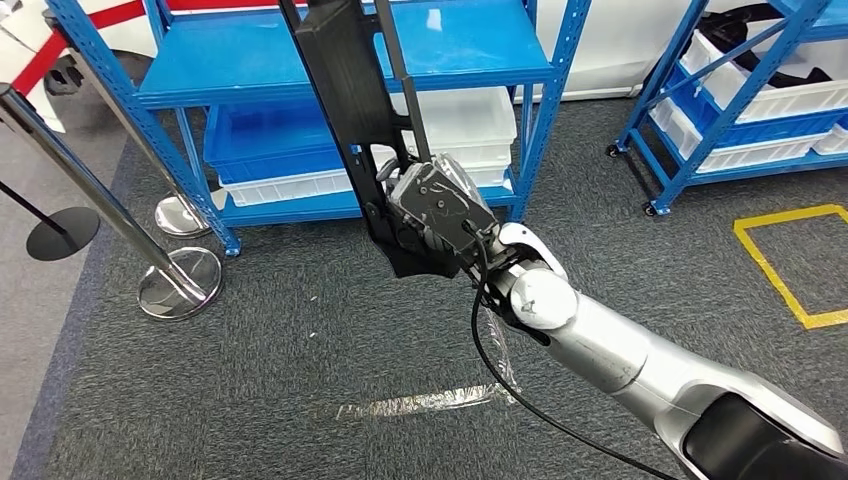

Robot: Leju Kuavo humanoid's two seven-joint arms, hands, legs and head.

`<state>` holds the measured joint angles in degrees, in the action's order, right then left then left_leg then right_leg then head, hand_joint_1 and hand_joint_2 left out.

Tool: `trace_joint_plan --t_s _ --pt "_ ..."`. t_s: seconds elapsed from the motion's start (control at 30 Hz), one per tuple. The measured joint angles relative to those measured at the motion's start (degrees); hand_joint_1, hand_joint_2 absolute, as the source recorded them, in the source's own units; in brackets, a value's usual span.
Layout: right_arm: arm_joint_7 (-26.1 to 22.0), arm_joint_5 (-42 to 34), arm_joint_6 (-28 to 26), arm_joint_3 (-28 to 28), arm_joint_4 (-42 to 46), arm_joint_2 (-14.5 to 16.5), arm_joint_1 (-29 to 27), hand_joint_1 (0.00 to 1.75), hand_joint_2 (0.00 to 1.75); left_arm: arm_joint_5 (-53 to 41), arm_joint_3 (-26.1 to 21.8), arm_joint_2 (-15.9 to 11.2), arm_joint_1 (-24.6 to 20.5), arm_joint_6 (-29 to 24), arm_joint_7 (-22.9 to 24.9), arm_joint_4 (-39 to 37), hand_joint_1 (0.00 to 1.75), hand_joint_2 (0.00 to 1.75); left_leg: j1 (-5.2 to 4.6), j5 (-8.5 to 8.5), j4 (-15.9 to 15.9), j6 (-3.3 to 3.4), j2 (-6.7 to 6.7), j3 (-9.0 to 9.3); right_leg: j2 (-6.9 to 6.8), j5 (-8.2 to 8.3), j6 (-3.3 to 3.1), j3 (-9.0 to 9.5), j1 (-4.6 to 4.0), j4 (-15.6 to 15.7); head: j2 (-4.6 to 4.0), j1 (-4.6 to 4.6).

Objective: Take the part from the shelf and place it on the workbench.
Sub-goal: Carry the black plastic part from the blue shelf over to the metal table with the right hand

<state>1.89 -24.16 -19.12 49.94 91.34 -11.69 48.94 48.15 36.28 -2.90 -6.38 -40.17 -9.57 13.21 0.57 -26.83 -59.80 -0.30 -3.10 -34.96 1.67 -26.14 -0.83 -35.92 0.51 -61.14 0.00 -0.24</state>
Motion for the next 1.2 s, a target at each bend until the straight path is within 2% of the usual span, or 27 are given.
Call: trace_joint_plan --t_s 0.07,0.17,0.2,0.23,0.27,0.3,0.37,0.4,0.43,0.5,0.53,0.57,0.63,0.67,0.7,0.73,0.77,0.8,0.83,0.9,0.93,1.0,1.03,1.07,1.13,1.2 --pt "0.1 0.4 0.1 0.0 0.1 0.0 0.1 1.75 1.75 -1.7 0.3 0.2 -0.1 0.0 0.3 -0.3 0.00 1.75 -0.03 -1.65 -2.1 -0.66 0.78 -1.12 -1.24 0.47 -0.66 0.15 0.29 0.7 0.00 -0.25" --pt "0.2 0.9 0.2 0.0 0.3 0.0 0.2 1.75 1.75 -5.3 0.6 0.4 -0.5 0.0 1.6 -0.9 0.00 1.75 0.17 -6.52 -11.8 -1.57 2.28 -5.17 -3.04 0.72 -0.99 -0.02 0.24 0.8 0.00 -0.49" --pt "0.3 0.9 0.2 0.0 0.3 0.0 0.1 1.75 1.75 -6.6 0.8 0.4 -0.5 0.0 2.2 -1.2 0.00 1.75 0.21 -7.08 -13.9 -1.76 2.47 -5.96 -3.64 0.74 -1.00 -0.12 0.23 0.8 0.00 -0.50" --pt "0.4 1.0 0.2 0.0 0.3 0.0 0.1 1.75 1.75 -7.7 1.1 0.5 -0.5 0.0 2.7 -1.4 0.00 1.75 0.22 -6.56 -14.0 -1.84 2.65 -5.70 -4.22 0.75 -1.00 -0.18 0.23 0.7 0.00 -0.50" --pt "0.5 1.0 0.2 0.0 0.3 0.0 0.0 1.75 1.75 -8.5 1.4 0.5 -0.5 0.0 3.1 -1.6 0.00 1.75 0.23 -5.18 -11.9 -1.84 2.92 -4.42 -4.78 0.76 -1.00 -0.21 0.24 0.6 0.00 -0.51" --pt "0.5 1.0 0.2 0.0 0.3 0.0 0.0 1.75 1.75 -9.0 1.6 0.5 -0.5 0.0 3.3 -1.8 0.00 1.75 0.20 -3.28 -8.1 -1.72 3.60 -2.21 -5.36 0.77 -0.97 -0.18 0.23 0.6 0.00 -0.51" --pt "0.5 1.1 0.2 0.0 0.5 0.0 0.2 1.75 1.75 -9.3 1.8 0.5 -0.7 0.0 3.4 -2.1 0.00 1.75 -0.30 -0.97 -1.0 -1.11 5.66 1.53 -6.38 0.89 -0.68 -0.13 0.05 0.6 0.00 -0.48" --pt "0.5 1.1 0.2 0.0 0.6 0.0 0.2 1.75 1.75 -9.6 1.9 0.5 -0.9 0.0 3.5 -2.3 0.00 1.75 -0.59 -0.51 1.0 -0.66 6.25 2.38 -6.87 1.03 -0.42 -0.13 -0.05 0.7 0.00 -0.47" --pt "0.5 1.1 0.2 0.0 0.7 0.0 0.3 1.75 1.75 -10.2 2.1 0.5 -1.0 0.0 3.6 -2.4 0.00 1.75 -0.87 -0.51 1.5 -0.20 6.26 2.30 -7.38 1.20 -0.12 -0.13 -0.13 0.8 0.00 -0.45" --pt "0.5 1.2 0.2 0.0 0.8 0.0 0.4 1.75 1.75 -12.3 2.5 0.6 -0.9 0.0 3.9 -2.8 0.00 1.75 -0.79 0.20 2.0 0.68 5.05 2.09 -7.98 1.29 0.54 -0.07 -0.10 1.0 0.00 -0.44" --pt "0.5 1.3 0.1 0.0 0.9 0.0 0.4 1.75 1.75 -13.6 2.8 0.6 -0.9 0.0 4.0 -3.0 0.00 1.75 -0.63 0.62 2.3 1.07 4.53 2.13 -7.24 0.78 0.82 -0.26 -0.02 0.5 0.00 -0.41" --pt "0.5 1.3 0.1 0.0 0.9 0.0 0.5 1.75 1.75 -14.6 2.9 0.7 -0.9 0.0 3.9 -3.0 0.00 1.75 -0.46 1.06 2.7 1.48 4.08 2.23 -5.96 -0.39 1.01 -0.86 0.04 -1.0 0.00 -0.32" --pt "0.4 1.4 0.0 0.0 1.0 0.0 0.4 1.75 1.75 -16.1 3.0 0.9 -1.0 0.0 3.6 -3.1 0.00 1.75 -0.36 1.61 2.9 2.05 3.08 1.93 -2.94 -4.11 1.16 -3.50 0.12 -7.3 0.00 -0.16" --pt "0.3 1.4 -0.1 0.0 1.0 -0.1 0.3 1.75 1.75 -16.7 3.0 0.9 -1.1 0.0 3.5 -3.2 0.00 1.75 -0.38 1.74 2.8 2.18 2.49 1.65 -2.21 -5.73 1.18 -5.00 0.11 -11.0 0.00 -0.11" --pt "0.3 1.4 -0.2 0.0 1.0 -0.1 0.0 1.75 1.75 -17.4 3.0 1.0 -1.1 0.0 3.5 -3.4 0.00 1.75 -0.40 1.80 2.6 2.20 1.80 1.41 -1.88 -6.51 1.25 -6.01 0.12 -13.6 0.00 -0.11" --pt "0.2 1.4 -0.3 0.0 1.0 -0.2 -0.2 1.75 1.75 -18.0 3.0 1.0 -1.1 0.0 3.5 -3.5 0.00 1.75 -0.40 1.84 2.4 2.18 1.03 1.20 -1.75 -6.21 1.29 -6.09 0.15 -14.2 0.00 -0.10" --pt "0.1 1.5 -0.4 0.0 1.0 -0.3 -0.4 1.75 1.75 -18.5 3.0 1.1 -1.1 0.0 3.5 -3.6 0.00 1.75 -0.37 1.83 2.1 2.12 0.23 1.00 -1.60 -4.96 1.31 -5.17 0.25 -12.6 0.00 -0.09" --pt "0.0 1.5 -0.6 0.0 1.1 -0.3 -0.5 1.75 1.75 -18.9 3.0 1.1 -1.0 0.0 3.6 -3.6 0.00 1.75 -0.32 1.74 1.6 1.98 -0.55 0.75 -1.00 -3.16 1.31 -3.43 0.43 -9.3 0.00 -0.08" --pt "-0.1 1.5 -0.8 0.0 1.1 -0.4 -0.5 1.75 1.75 -19.3 3.0 1.2 -1.0 0.0 3.6 -3.7 0.00 1.75 -0.27 1.61 1.1 1.75 -1.29 0.36 0.45 -1.96 1.32 -1.67 0.71 -5.9 0.00 -0.09" --pt "-0.4 1.6 -1.1 -0.2 1.4 -0.5 -0.6 1.75 1.75 -19.8 2.9 1.2 -1.2 0.0 3.7 -3.9 0.00 1.75 -0.20 1.46 -0.1 1.13 -2.58 -0.77 3.00 -0.95 1.34 0.30 1.07 -1.6 0.00 -0.16" --pt "-0.5 1.6 -1.2 -0.2 1.5 -0.5 -0.7 1.75 1.75 -20.0 2.9 1.2 -1.2 0.0 3.7 -4.1 0.00 1.75 -0.10 1.58 -0.3 0.75 -3.25 -1.32 3.48 -1.20 1.25 0.36 1.02 -1.3 0.00 -0.15" --pt "-0.5 1.6 -1.3 -0.4 1.8 -0.5 -0.9 1.75 1.75 -20.2 2.8 1.3 -1.1 -0.1 3.7 -4.4 0.00 1.75 0.13 2.00 -0.2 0.01 -4.07 -2.00 2.10 -0.79 0.67 0.28 0.88 -1.0 0.00 -0.04" --pt "-0.5 1.6 -1.3 -0.4 1.9 -0.6 -0.9 1.75 1.75 -20.3 2.7 1.3 -1.0 -0.1 3.6 -4.5 0.00 1.75 0.05 1.82 -0.4 -0.36 -3.27 -2.29 1.36 -0.59 0.29 0.37 0.93 -0.7 0.00 -0.17" --pt "-0.5 1.6 -1.4 -0.5 2.0 -0.6 -0.9 1.75 1.75 -20.7 2.7 1.4 -1.1 -0.1 3.4 -4.6 0.00 1.75 -0.01 1.06 -1.6 -0.71 -1.82 -2.94 0.56 -0.39 -0.07 0.47 1.04 -0.4 0.00 -0.37" --pt "-0.6 1.6 -1.6 -0.7 2.2 -0.7 -0.9 1.75 1.75 -21.7 2.3 1.5 -1.5 -0.1 2.8 -5.0 0.00 1.75 -0.03 -1.83 -7.1 -1.32 1.42 -5.44 -1.13 -0.20 -0.45 0.58 0.99 -0.1 0.00 -0.77" --pt "-0.6 1.6 -1.8 -0.9 2.3 -0.9 -1.1 1.75 1.75 -22.9 1.5 1.5 -1.8 -0.1 2.0 -5.5 0.00 1.75 0.17 -4.13 -13.2 -1.70 2.47 -8.18 -2.85 -0.19 -0.56 0.54 0.88 -0.1 0.00 -0.86"
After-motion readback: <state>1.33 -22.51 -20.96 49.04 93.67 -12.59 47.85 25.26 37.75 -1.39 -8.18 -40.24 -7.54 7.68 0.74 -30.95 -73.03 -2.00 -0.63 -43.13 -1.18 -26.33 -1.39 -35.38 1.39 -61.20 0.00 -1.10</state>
